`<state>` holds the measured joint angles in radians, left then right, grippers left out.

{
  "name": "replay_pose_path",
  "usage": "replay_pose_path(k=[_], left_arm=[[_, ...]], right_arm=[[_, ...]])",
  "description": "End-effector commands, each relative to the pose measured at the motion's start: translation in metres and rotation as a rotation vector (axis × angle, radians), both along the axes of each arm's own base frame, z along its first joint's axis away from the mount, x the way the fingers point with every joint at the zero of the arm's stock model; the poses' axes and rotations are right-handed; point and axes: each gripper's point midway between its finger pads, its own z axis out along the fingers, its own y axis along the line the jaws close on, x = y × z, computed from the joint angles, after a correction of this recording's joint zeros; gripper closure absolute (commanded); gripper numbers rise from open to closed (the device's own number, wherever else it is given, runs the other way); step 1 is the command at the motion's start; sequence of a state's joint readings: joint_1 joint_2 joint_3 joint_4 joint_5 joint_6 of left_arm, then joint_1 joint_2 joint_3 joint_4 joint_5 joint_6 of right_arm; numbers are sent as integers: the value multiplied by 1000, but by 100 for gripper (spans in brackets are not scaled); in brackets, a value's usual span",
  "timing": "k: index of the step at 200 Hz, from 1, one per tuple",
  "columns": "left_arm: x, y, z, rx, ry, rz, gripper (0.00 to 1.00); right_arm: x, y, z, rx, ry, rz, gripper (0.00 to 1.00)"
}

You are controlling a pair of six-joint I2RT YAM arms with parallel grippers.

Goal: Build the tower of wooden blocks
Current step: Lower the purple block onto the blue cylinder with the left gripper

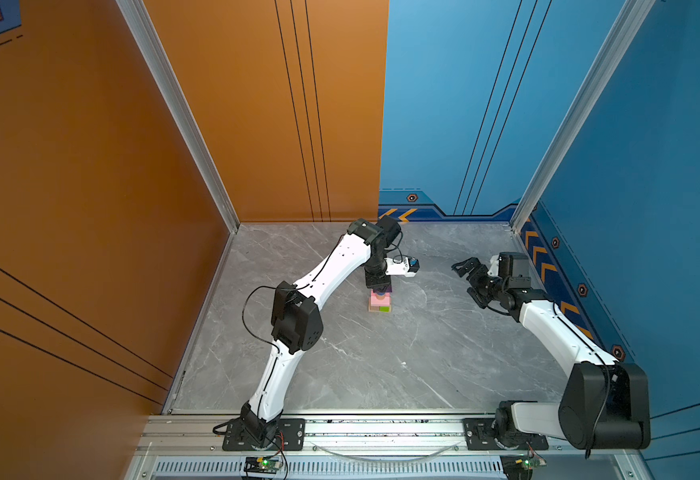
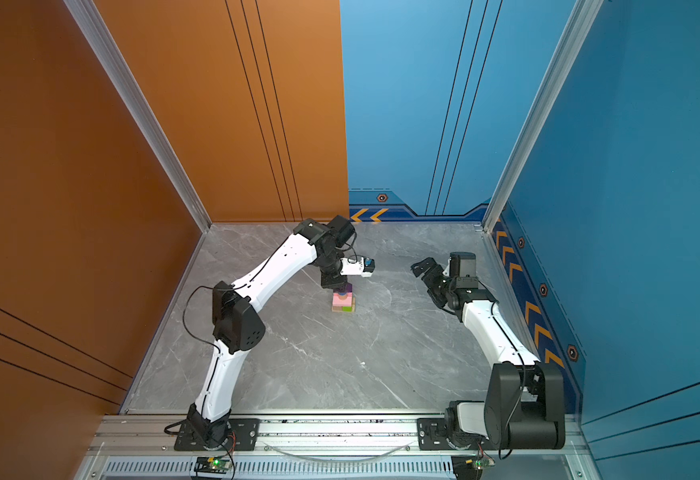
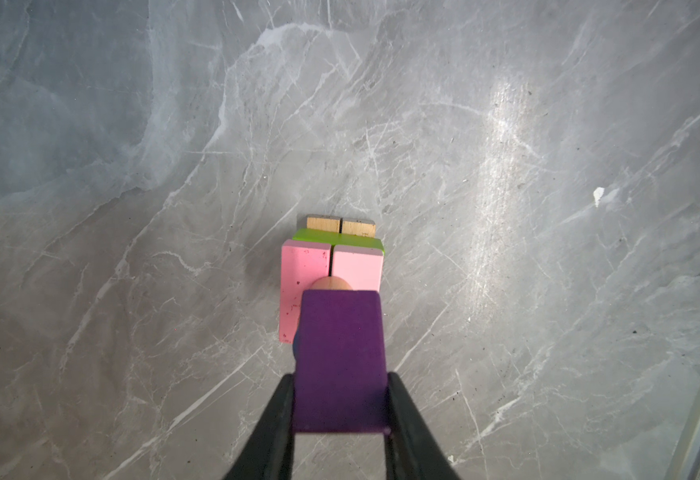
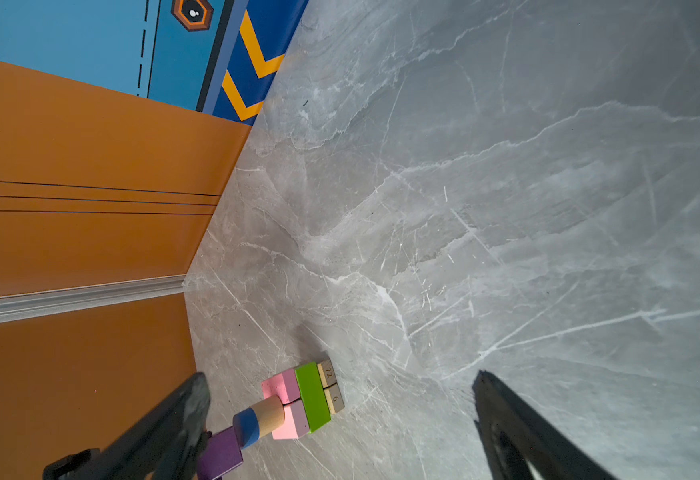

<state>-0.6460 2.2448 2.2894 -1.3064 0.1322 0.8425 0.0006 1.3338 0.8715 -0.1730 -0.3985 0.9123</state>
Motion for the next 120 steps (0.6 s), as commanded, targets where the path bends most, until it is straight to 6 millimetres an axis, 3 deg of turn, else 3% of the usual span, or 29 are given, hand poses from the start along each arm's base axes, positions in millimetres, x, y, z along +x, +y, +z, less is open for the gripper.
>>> replay_pose_path(k=[1,120], left_arm=[[2,7,1,12,8,-1,79],[5,8,-6,20,18,2,78]], right_arm=[[7,1,6,-29,-16,7,0],[10,6,4,-31,-13,18,0]])
